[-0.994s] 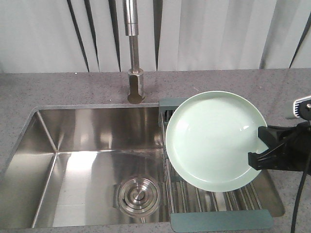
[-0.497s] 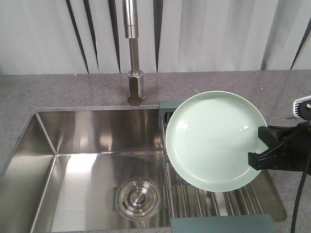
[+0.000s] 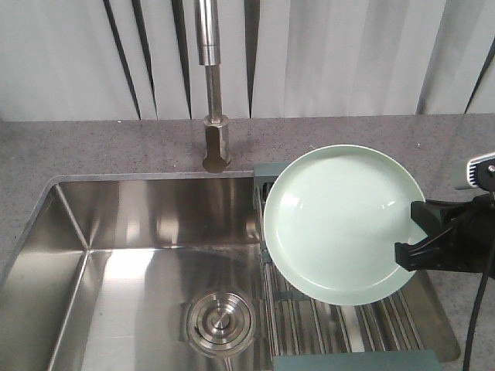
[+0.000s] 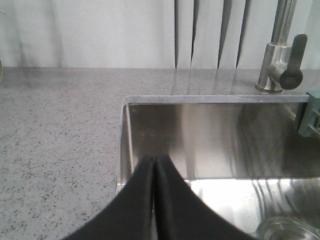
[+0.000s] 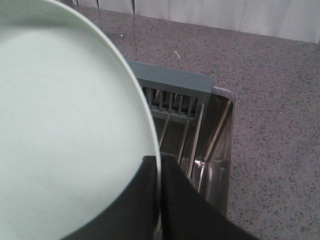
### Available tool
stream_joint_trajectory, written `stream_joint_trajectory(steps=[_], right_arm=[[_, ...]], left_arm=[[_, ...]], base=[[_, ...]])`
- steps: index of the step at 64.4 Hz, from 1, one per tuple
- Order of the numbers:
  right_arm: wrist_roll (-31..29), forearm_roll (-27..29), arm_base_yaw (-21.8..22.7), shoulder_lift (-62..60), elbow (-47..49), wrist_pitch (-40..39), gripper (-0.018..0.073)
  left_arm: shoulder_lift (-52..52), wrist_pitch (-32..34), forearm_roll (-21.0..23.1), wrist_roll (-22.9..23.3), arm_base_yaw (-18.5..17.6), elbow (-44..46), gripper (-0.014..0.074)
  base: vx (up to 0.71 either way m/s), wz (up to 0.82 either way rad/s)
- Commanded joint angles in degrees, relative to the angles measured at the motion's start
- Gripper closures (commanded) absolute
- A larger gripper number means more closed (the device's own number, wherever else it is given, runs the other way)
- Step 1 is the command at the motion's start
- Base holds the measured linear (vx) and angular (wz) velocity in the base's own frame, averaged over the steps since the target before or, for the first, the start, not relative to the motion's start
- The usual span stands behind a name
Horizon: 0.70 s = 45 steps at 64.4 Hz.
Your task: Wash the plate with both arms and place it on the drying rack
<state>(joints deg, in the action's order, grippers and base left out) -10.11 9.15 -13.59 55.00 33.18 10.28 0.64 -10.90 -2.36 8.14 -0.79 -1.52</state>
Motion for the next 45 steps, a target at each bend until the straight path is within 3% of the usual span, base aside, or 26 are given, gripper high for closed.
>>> stream_joint_trajectory(steps=[1,45], right_arm=[[-0.41,0.17,0.15,-0.85,1.51,-4.24,0.0564],[-0.41,0.17,0.15,-0.85,1.51,-4.24,0.0564]], left_arm=[[0.92,3.81,0.07,-0.03,-0.49,-0.85,0.0593],[0.92,3.81,0.07,-0.03,-0.49,-0.85,0.0593]], base=[[0.02,0.00],[0.00,0.00]])
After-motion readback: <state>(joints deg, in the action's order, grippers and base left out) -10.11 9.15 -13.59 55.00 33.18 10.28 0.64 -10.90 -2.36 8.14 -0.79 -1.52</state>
